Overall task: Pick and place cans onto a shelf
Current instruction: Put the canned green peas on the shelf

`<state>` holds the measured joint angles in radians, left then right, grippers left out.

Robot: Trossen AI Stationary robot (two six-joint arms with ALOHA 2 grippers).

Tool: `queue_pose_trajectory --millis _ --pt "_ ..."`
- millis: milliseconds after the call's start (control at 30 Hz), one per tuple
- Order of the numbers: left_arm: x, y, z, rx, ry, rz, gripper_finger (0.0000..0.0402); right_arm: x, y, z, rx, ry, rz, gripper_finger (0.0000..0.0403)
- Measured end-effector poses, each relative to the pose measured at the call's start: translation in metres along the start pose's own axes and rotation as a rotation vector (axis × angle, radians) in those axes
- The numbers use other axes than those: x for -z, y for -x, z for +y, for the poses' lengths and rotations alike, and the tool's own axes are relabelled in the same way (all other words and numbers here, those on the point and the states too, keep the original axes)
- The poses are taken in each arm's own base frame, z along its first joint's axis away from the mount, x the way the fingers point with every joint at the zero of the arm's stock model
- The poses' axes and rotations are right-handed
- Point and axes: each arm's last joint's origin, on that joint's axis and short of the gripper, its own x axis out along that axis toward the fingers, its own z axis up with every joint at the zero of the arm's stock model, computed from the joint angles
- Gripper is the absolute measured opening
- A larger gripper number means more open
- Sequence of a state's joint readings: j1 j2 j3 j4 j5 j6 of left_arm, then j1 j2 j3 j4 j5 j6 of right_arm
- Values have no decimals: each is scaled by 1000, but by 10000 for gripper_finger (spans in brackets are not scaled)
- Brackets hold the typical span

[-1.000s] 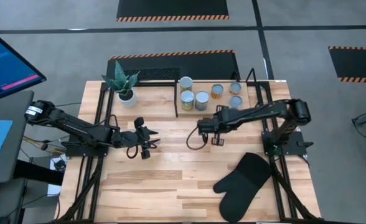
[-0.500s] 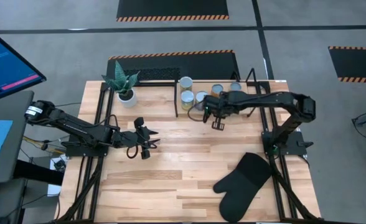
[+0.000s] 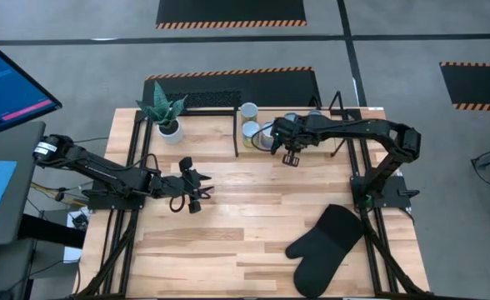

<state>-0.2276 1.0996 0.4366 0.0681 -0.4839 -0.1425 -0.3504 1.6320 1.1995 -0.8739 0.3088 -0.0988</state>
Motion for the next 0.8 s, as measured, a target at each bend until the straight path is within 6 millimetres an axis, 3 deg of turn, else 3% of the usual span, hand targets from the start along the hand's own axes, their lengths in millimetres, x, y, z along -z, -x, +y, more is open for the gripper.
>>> queue_pose_trajectory --millis 800 --pt "0 0 0 -2 37 3 139 -2 -4 -13 -9 -47 -32 61"
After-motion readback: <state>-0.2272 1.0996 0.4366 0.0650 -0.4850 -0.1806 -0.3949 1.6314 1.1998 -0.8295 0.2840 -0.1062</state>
